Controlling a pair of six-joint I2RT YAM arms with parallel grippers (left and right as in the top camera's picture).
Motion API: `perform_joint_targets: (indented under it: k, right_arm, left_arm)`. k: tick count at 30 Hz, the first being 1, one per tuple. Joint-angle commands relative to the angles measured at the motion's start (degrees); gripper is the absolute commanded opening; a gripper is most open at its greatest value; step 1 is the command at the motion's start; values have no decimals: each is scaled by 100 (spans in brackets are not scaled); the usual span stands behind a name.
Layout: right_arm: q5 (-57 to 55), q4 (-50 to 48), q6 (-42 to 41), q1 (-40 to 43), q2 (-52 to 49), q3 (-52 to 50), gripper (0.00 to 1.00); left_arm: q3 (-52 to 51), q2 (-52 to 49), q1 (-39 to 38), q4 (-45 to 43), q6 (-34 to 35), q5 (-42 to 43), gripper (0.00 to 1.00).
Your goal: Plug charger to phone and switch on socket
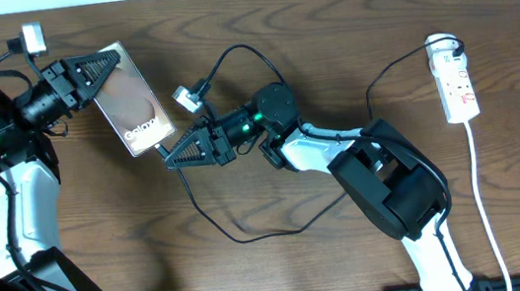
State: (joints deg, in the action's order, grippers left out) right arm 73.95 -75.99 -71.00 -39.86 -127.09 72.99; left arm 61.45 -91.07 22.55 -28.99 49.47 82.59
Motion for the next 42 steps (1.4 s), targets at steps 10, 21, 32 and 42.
perform_joint_targets:
  k: [10, 21, 32, 42]
  right_arm:
    - [-636, -50, -57, 72, 11, 39, 1]
    - [-1021, -52, -122, 79, 11, 39, 1]
    - [-1086, -52, -125, 81, 11, 39, 1]
    - [-1165, -55, -122, 81, 11, 42, 1]
  left_arm:
    - [66, 83, -39, -50, 9, 186, 7]
    - [66, 83, -39, -50, 4, 249, 7]
    - [66, 83, -39, -48, -37, 402, 7]
    - [66, 83, -48, -48, -39, 678, 7]
